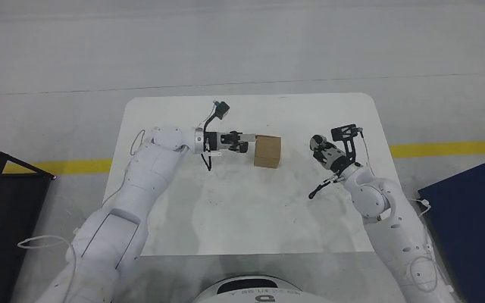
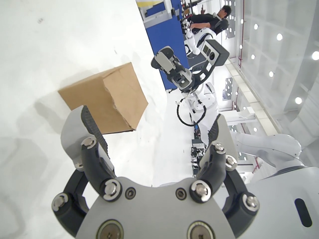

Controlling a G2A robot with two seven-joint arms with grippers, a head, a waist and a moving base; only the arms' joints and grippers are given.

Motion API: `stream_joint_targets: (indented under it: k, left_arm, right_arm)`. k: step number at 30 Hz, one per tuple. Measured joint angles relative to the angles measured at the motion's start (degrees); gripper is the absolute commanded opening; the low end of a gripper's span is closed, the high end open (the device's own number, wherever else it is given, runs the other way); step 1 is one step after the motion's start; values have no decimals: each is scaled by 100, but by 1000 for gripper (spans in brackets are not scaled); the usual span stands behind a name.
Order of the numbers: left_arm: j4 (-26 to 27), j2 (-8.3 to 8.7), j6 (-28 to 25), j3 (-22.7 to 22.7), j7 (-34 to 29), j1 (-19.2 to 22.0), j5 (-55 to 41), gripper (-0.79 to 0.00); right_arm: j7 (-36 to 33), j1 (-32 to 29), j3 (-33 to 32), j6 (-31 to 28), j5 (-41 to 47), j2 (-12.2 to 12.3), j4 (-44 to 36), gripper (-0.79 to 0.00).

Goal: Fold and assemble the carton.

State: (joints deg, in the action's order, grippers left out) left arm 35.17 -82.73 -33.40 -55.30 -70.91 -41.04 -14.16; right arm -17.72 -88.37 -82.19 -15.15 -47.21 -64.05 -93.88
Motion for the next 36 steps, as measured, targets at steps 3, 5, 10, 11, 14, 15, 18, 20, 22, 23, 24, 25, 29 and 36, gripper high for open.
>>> stream_joint_targets:
  k: [3,5,10,11,14,15,18,20,22,23,24,25,29,36]
  left_arm:
    - [-4,-124,140,266,-139,33,-97,0]
    - [-12,-241,227,470,-226,70,-257,0]
    - [-193,-414,184,803,-184,241,-471,0]
    - [-266,-416,126,800,-125,288,-499,0]
    - [-446,-360,-80,705,79,449,-578,0]
    - [-452,-306,-191,646,189,514,-562,0]
    - [-294,-96,-626,420,621,614,-472,0]
    - [-152,64,-943,205,937,594,-519,0]
    - [-80,175,-1185,22,1178,569,-570,-1]
    - [-79,174,-1181,25,1177,567,-571,0]
    - [-82,167,-1152,42,1153,567,-570,0]
    - [-85,164,-1139,50,1141,568,-569,0]
    - [-87,163,-1133,53,1135,570,-567,0]
    - [-87,163,-1133,53,1135,570,-567,0]
  right_arm:
    - [52,-175,-103,-4,-13,15,-147,-785]
    - [101,-292,-194,-3,-23,25,-234,-785]
    - [228,-582,-454,23,21,49,-443,-785]
    - [252,-634,-502,22,32,53,-480,-785]
    - [319,-795,-659,-1,71,66,-608,-785]
    - [349,-853,-722,-31,73,72,-672,-785]
    - [474,-980,-884,-131,2,88,-844,-545]
    - [595,-1042,-966,-159,-99,94,-944,0]
    - [673,-1078,-1000,-172,-200,97,-1003,-776]
    - [676,-1079,-1000,-172,-205,97,-1005,-768]
    - [674,-1078,-999,-172,-203,97,-1002,-701]
    - [672,-1077,-998,-171,-200,97,-1001,-646]
    - [669,-1076,-997,-170,-197,97,-999,-390]
    - [669,-1076,-997,-170,-197,97,-999,-67]
